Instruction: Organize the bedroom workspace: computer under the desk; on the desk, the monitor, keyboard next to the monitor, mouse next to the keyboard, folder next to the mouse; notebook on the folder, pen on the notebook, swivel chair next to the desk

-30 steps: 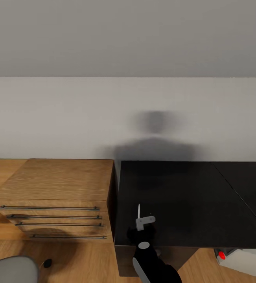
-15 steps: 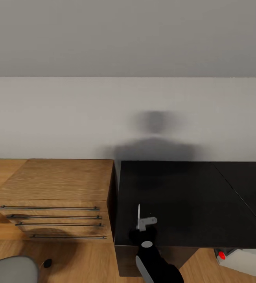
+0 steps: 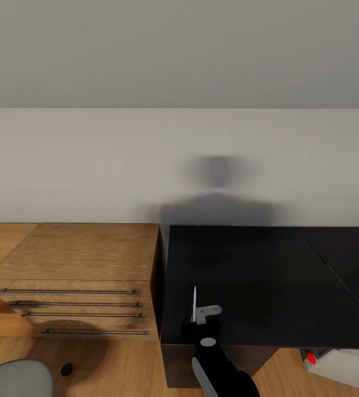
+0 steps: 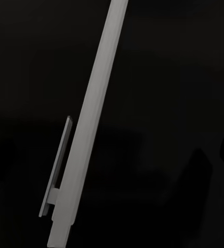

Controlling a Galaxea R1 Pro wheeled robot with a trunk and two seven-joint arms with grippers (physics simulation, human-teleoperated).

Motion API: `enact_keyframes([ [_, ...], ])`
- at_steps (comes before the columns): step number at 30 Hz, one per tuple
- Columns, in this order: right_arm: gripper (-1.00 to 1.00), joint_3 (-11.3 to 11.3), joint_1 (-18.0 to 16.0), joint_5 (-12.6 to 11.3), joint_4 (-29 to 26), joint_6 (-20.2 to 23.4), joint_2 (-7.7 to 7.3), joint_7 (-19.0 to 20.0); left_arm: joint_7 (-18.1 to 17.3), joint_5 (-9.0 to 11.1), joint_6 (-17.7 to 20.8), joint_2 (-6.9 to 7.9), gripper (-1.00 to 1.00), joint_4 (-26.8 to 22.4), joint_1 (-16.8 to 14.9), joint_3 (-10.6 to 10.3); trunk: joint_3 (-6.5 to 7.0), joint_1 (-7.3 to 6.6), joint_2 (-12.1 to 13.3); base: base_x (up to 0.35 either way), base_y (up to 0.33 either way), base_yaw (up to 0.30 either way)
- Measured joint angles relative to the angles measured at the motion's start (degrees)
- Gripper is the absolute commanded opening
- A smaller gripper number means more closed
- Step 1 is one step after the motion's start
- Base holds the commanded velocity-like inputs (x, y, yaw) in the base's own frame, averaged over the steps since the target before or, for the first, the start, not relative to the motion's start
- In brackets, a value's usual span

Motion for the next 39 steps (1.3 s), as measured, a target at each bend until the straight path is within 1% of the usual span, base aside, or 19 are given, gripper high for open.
enact_keyframes([
  [1, 1.0, -0.1, 0.0, 0.0, 0.0, 0.0, 0.0, 0.0, 0.0, 0.0, 0.0, 0.0, 1.0, 0.0, 0.0, 0.0, 0.0, 0.0, 0.0, 0.0, 0.0, 0.0],
  [2, -1.0, -0.2, 0.0, 0.0, 0.0, 0.0, 0.0, 0.0, 0.0, 0.0, 0.0, 0.0, 1.0, 0.0, 0.0, 0.0, 0.0, 0.0, 0.0, 0.0, 0.0, 0.0],
  [29, -1.0, -0.6, 0.0, -0.1, -0.1, 0.0, 0.0, -0.2, 0.1, 0.0, 0.0, 0.09, 1.0, 0.0, 0.0, 0.0, 0.0, 0.0, 0.0, 0.0, 0.0, 0.0],
  [35, -1.0, -0.6, 0.0, -1.3, -0.1, -0.1, 0.0, -0.3, 0.1, 0.0, 0.0, 0.09, 1.0, 0.0, 0.0, 0.0, 0.0, 0.0, 0.0, 0.0, 0.0, 0.0],
  [39, -1.0, -0.7, 0.0, -1.7, -0.1, -0.1, 0.0, -0.2, 0.1, 0.0, 0.1, 0.09, 1.0, 0.0, 0.0, 0.0, 0.0, 0.0, 0.0, 0.0, 0.0, 0.0],
])
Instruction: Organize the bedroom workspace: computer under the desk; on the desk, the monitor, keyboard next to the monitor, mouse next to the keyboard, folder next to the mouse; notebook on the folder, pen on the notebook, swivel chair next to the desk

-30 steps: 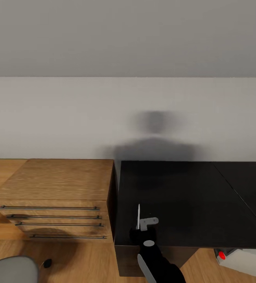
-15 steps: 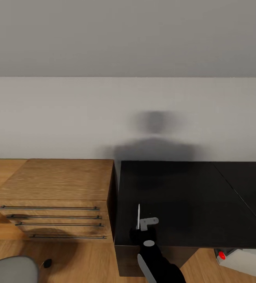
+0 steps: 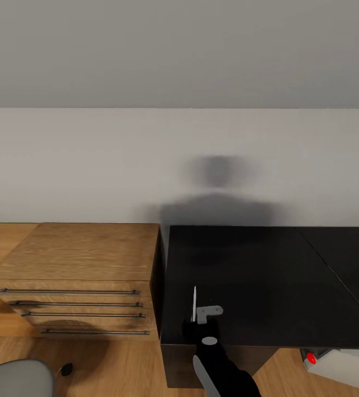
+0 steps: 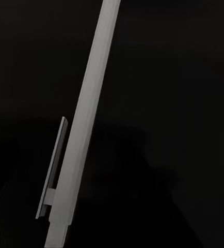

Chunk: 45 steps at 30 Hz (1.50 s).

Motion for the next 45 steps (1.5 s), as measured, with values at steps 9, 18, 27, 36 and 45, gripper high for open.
enact_keyframes([
  [9, -1.0, -3.1, 0.0, -0.7, -0.5, 0.5, 0.0, 0.9, 0.0, 0.0, 0.0, 0.0, 1.0, 0.0, 0.0, 0.0, -0.01, 0.0, 0.0, 0.0, 0.0, 0.0],
  [18, -1.0, -3.8, 0.0, -0.3, -0.7, 1.0, 0.0, 2.3, 0.0, 0.0, 0.0, -0.01, 1.0, 0.0, 0.0, 0.0, -0.01, 0.0, 0.0, 0.0, 0.0, 0.0],
  [27, -1.0, -3.8, 0.0, -1.1, -0.7, 0.9, 0.0, 2.3, 0.0, 0.0, 0.0, -0.05, 1.0, 0.0, 0.0, 0.0, 0.0, 0.0, 0.0, 0.0, 0.0, 0.0],
  [36, -1.0, -3.8, 0.0, -1.2, -0.7, 0.9, 0.0, 2.3, 0.0, 0.0, -0.1, -0.01, 1.0, 0.0, 0.0, 0.0, 0.0, 0.0, 0.0, 0.0, 0.0, 0.0],
  [45, -1.0, -3.9, 0.0, -2.0, -0.8, 0.6, 0.0, 2.2, 0.0, 0.0, -0.1, -0.14, 1.0, 0.0, 0.0, 0.0, 1.24, -1.53, 2.8, 0.0, 0.0, 0.0],
])
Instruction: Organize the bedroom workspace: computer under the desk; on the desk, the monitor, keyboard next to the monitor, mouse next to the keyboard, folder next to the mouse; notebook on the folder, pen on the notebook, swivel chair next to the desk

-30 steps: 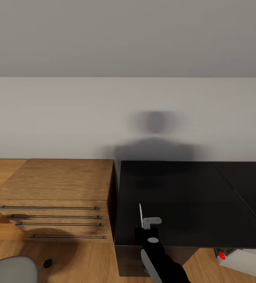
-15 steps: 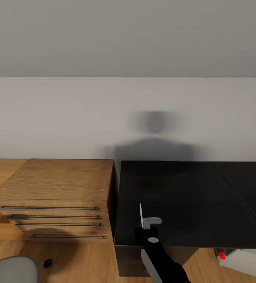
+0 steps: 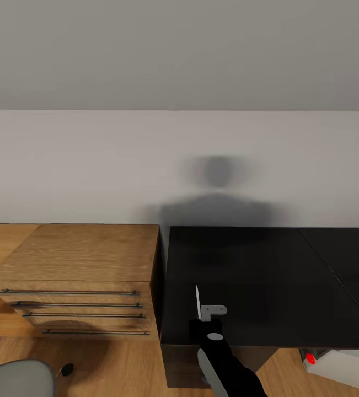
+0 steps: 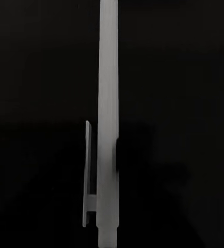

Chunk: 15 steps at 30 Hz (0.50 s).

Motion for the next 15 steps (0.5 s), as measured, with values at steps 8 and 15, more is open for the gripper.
enact_keyframes([
  [8, -1.0, -3.9, 0.1, 0.1, -6.0, 0.2, -0.89, 0.0, 0.0, 0.1, 0.0, 0.04, 1.0, -0.1, 0.0, 0.0, 1.44, -1.76, 3.2, 0.0, 0.0, 0.0],
  [15, -1.0, -7.0, 0.3, -3.8, -17.1, 1.2, -7.81, -0.3, 0.1, 0.2, -0.5, -0.01, 1.0, -0.9, 0.0, 0.0, 2.7, -3.3, 6.0, 0.0, 0.0, 0.0],
])
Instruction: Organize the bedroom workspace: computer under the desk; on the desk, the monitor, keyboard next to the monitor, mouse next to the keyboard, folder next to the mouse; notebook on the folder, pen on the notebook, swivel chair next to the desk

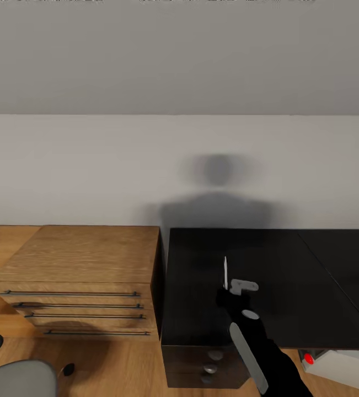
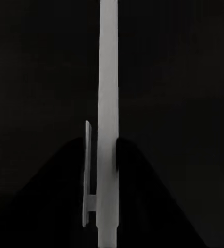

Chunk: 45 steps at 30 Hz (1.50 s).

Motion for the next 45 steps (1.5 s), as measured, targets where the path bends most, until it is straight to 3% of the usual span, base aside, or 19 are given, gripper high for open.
enact_keyframes([
  [3, -1.0, -2.1, 0.0, -2.7, -1.5, 0.4, -1.81, -0.1, 0.0, 0.0, -0.1, -0.13, 1.0, -0.2, 0.0, -0.1, 0.54, -0.66, 1.2, 0.0, 0.0, 0.0],
  [5, -1.0, -4.6, 0.0, -4.6, -2.1, 0.6, -2.82, -0.1, 0.0, 0.0, 0.0, -0.24, 1.0, -0.2, 0.0, -0.1, 0.9, -1.1, 2.0, 0.0, 0.0, 0.0],
  [6, -1.0, -6.4, 0.0, -5.4, -2.3, 0.7, -3.34, -0.1, 0.0, 0.0, 0.0, -0.33, 1.0, -0.2, 0.0, -0.2, 1.08, -1.32, 2.4, 0.0, 0.0, 0.0],
  [7, -1.0, -10.2, 0.0, -6.2, -2.6, 0.8, -3.91, -0.1, -0.1, -0.1, 0.2, -0.54, 1.0, 0.0, 0.0, -0.3, 1.26, -1.54, 2.8, 0.0, 0.0, 0.0],
  [10, -1.0, -16.4, 0.0, -7.0, -3.1, 0.7, -4.19, -0.2, -0.3, -0.2, 0.3, -0.78, 1.0, 1.1, 0.0, -0.5, 1.45, -1.76, 3.2, 0.0, 0.0, -0.002],
  [22, -1.0, -27.4, 0.0, -7.2, -4.2, 0.7, -4.39, 0.0, -0.4, -0.2, 0.1, -0.88, 1.0, 3.3, 0.0, -3.0, 1.78, -1.77, 3.2, 0.0, -0.006, -0.199],
  [26, -1.0, -29.7, 0.0, -7.2, -4.2, 0.7, -4.76, 0.1, -0.4, -0.3, 0.0, -0.87, 1.0, 3.8, 0.0, -3.1, 1.91, -1.77, 3.2, 0.0, -0.167, -0.271],
  [31, -1.0, -31.7, 0.0, -7.3, -3.9, 0.7, -6.37, 0.2, -0.4, -0.3, 0.1, -0.87, 1.0, 4.0, 0.0, -3.2, 2.06, -1.77, 3.2, 0.0, -0.268, -0.277],
  [45, -1.0, -32.4, 0.0, -7.3, -3.8, 0.5, -6.99, 0.4, -0.4, -0.3, 0.0, -0.87, 1.0, 4.0, 0.0, -3.2, 2.41, -1.77, 3.2, 0.0, -0.16, -0.28],
])
